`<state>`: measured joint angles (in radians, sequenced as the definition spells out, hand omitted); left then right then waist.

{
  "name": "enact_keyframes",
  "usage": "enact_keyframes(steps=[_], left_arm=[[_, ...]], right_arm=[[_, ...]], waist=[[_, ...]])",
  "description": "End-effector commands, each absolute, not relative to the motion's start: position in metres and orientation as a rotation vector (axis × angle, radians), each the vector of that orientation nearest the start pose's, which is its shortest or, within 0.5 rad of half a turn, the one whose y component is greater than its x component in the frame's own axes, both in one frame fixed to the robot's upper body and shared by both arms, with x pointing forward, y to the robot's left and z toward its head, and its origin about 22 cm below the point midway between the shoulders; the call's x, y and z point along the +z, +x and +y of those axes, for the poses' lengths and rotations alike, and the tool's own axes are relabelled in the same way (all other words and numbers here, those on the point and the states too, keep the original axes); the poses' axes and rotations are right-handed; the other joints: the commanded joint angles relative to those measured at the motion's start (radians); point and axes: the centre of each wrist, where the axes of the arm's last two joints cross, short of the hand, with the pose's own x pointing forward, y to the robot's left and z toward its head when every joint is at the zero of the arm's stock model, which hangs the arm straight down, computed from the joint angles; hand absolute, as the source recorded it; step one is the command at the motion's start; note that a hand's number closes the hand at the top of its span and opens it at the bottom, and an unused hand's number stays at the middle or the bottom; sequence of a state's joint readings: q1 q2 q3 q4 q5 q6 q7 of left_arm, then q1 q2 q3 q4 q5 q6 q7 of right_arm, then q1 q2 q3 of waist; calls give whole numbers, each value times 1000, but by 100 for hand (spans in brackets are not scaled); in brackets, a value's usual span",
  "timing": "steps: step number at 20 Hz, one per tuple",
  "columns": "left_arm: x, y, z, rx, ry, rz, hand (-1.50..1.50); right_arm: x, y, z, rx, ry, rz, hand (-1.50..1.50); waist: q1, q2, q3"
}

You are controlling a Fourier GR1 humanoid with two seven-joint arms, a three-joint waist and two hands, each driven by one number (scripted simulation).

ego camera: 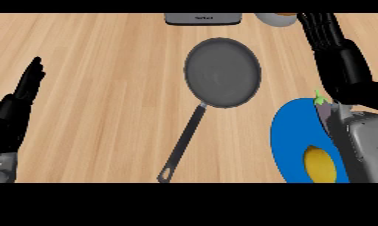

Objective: Pick the lemon from the plate and place it in the pan

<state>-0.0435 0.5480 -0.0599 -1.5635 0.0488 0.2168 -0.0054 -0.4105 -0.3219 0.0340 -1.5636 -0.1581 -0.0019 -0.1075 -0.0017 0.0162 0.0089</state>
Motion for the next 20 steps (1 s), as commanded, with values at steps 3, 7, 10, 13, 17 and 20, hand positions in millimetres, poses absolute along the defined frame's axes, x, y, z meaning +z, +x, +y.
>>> enact_keyframes(steps=[3,7,10,13,17,20], left_arm=[[62,272,313,-108,365,-1590,0],[46,263,291,46,169,-1525,0],[43,258,292,105,164,-1502,0],[50,259,304,112,170,-1513,0],[54,261,281,67,133,-1492,0],[54,265,275,59,116,-1510,0]], right_arm=[[125,298,-275,414,230,-2010,150],[137,280,-338,720,-129,-1816,150],[144,242,-374,749,-226,-1996,150],[129,201,-419,830,-274,-1898,-150],[147,171,-452,932,-421,-1908,-150],[144,161,-459,1079,-465,-1874,-150]], waist=[[-20,-17,-8],[-58,-20,-12],[-87,-33,-7],[-80,-29,-6],[-42,-24,-8],[-26,-21,-8]])
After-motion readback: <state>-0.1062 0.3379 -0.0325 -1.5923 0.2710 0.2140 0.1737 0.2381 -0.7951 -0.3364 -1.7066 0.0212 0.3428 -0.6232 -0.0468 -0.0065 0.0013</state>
